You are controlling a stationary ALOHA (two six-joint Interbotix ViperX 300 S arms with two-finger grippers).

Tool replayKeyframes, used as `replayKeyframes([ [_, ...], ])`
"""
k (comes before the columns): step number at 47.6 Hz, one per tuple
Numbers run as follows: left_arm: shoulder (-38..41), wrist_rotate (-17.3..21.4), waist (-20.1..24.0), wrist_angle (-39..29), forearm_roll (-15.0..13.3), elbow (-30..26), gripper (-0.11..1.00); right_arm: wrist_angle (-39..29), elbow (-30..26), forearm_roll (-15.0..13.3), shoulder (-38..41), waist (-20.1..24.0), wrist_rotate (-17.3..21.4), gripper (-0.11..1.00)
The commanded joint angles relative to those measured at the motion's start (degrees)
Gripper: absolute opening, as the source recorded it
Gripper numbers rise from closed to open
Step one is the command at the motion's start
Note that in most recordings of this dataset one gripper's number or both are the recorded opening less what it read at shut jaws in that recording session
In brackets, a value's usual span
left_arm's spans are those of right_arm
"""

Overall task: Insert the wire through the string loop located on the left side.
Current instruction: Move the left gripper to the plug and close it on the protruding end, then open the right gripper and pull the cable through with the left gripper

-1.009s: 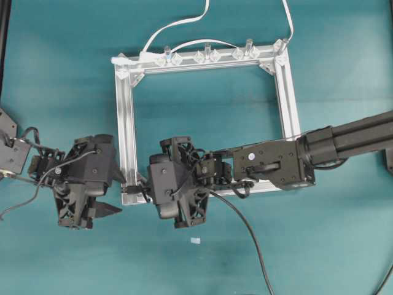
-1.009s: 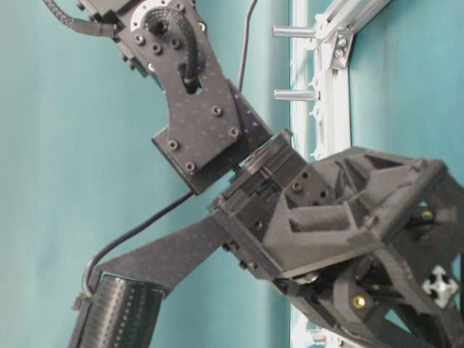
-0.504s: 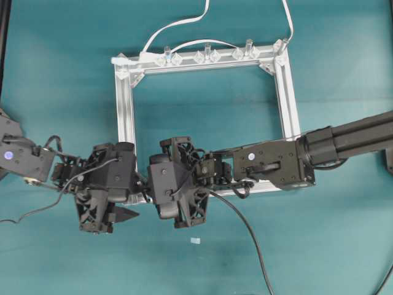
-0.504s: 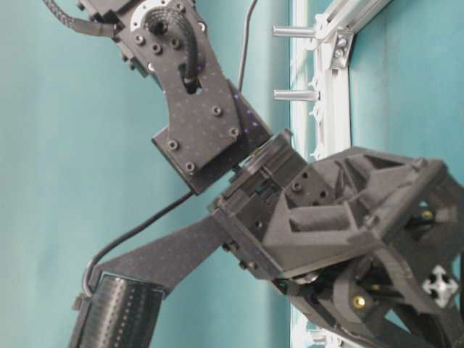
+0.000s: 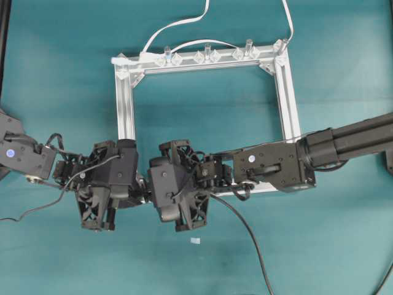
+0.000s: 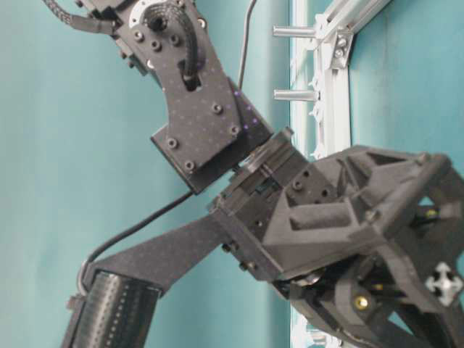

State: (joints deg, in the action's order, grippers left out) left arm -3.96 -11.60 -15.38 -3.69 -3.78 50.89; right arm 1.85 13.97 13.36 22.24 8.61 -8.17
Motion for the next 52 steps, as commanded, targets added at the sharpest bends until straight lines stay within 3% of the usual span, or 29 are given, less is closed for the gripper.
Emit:
replayKeyframes([
  [1,-1.5,-0.3,-0.1,-0.4,0.2,-1.0,0.20,0.2,-1.4,-0.2,-1.2,-0.1,-0.2,0.11],
  [49,-1.7,-0.2,0.6,-1.1,0.2,-1.1,0.20,1.6,-0.4,-0.2,-0.7,-0.1,0.2,0.11],
  [52,-1.8,-0.2,0.6,-1.1,0.2,-1.0,0.20,1.7,-0.4,-0.2,-0.7,-0.1,0.2,0.22],
])
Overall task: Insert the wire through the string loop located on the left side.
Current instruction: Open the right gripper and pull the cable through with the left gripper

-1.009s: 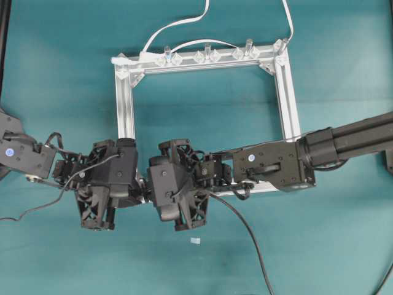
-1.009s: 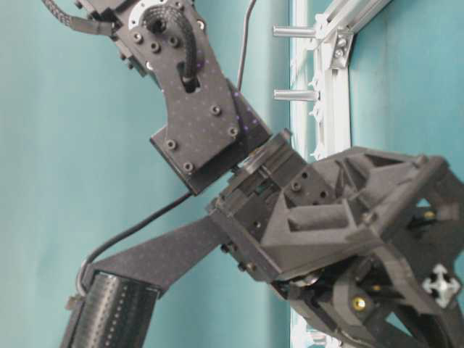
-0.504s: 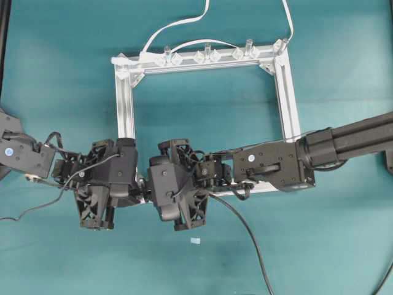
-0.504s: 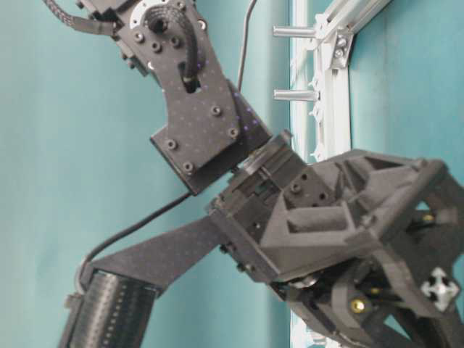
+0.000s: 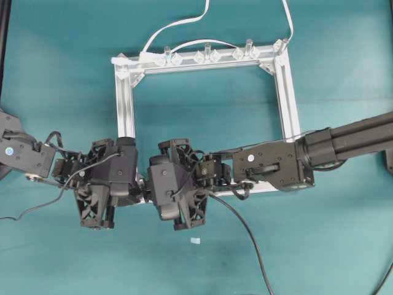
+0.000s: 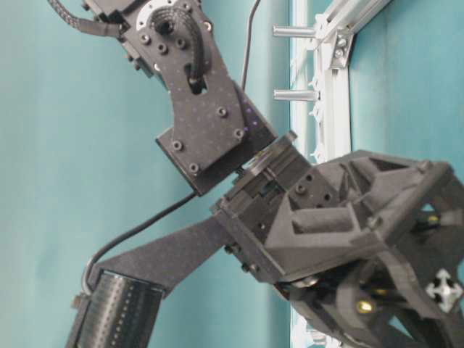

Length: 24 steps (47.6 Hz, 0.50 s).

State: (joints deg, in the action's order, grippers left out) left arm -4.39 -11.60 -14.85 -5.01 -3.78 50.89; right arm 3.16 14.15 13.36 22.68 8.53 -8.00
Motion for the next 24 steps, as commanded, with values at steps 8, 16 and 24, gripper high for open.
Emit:
replayKeyframes([
  [8,-1.8,-0.2,0.1,0.2,0.2,-0.7,0.20,0.2,-0.5,-0.2,-1.1,0.0,0.0,0.73],
  [16,-2.9,-0.2,0.0,-1.5,0.2,0.0,0.20,-0.3,-0.3,-0.2,-1.2,0.0,0.0,0.92],
  [24,-5.8,-0.3,0.1,-4.9,0.2,1.9,0.20,-1.0,0.4,-0.2,-1.7,0.0,0.0,0.92],
])
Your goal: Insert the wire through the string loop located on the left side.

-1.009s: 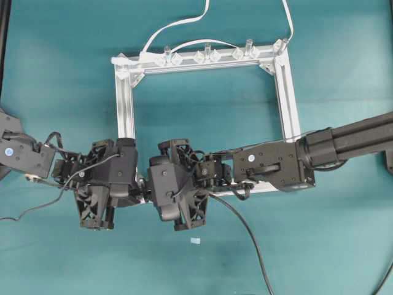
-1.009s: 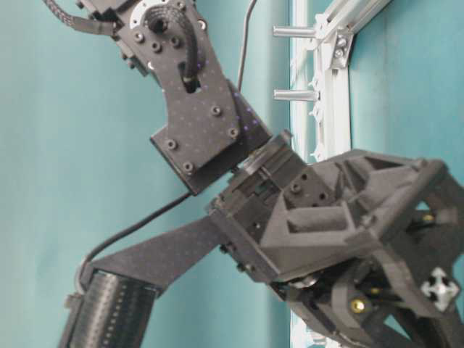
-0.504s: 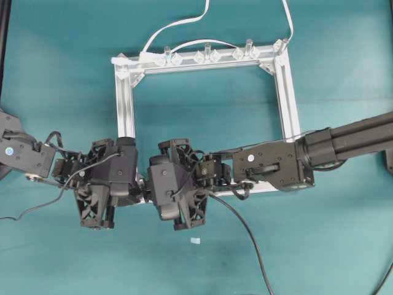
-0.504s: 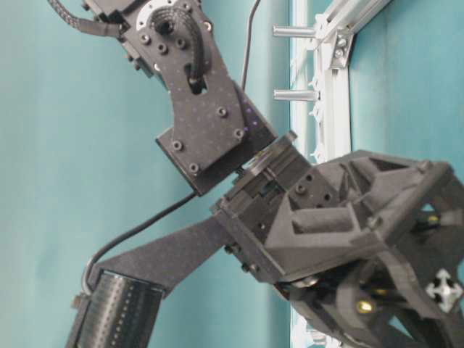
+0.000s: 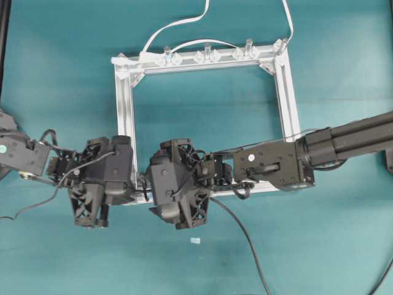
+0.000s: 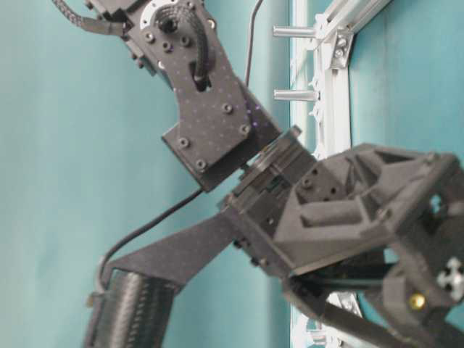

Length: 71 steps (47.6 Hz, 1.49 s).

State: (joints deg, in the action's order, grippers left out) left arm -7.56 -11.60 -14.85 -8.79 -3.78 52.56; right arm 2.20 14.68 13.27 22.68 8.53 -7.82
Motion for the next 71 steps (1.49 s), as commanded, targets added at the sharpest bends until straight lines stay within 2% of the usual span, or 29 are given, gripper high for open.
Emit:
replayKeyframes([
  [1,-3.2,-0.3,0.1,-1.5,0.2,0.6,0.20,0.0,0.0,-0.1,-1.7,0.0,-0.2,0.92],
  [31,-16.4,-0.4,0.0,-9.8,0.0,8.5,0.20,-0.1,1.8,-0.1,-2.7,0.0,-0.2,0.92],
  [71,-16.2,-0.4,-0.3,-12.0,-0.2,8.4,0.20,0.3,1.8,0.0,-2.7,0.0,-0.2,0.92],
])
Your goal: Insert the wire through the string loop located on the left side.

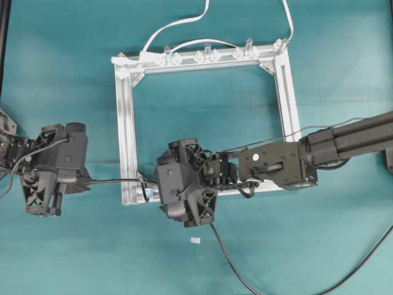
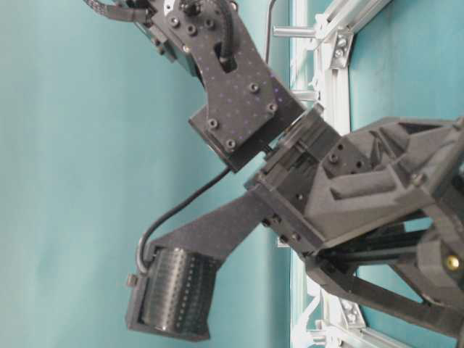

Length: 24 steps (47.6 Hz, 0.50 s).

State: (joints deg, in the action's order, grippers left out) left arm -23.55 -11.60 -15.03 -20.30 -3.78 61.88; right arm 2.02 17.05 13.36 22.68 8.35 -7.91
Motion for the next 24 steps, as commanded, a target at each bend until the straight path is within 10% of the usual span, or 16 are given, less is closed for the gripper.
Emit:
replayKeyframes([
  [1,-0.3,-0.6,-0.1,-0.6,-0.2,-0.9,0.20,0.4,-0.5,-0.2,-2.7,0.2,-0.1,0.92],
  [12,-0.3,-3.1,-0.2,-0.8,0.2,-0.8,0.22,0.4,-0.5,-0.2,-2.7,0.2,-0.1,0.92],
  [24,-0.3,-2.9,-0.2,-0.8,0.4,-0.9,0.81,0.5,-0.5,-0.2,-2.7,0.2,-0.1,0.92],
])
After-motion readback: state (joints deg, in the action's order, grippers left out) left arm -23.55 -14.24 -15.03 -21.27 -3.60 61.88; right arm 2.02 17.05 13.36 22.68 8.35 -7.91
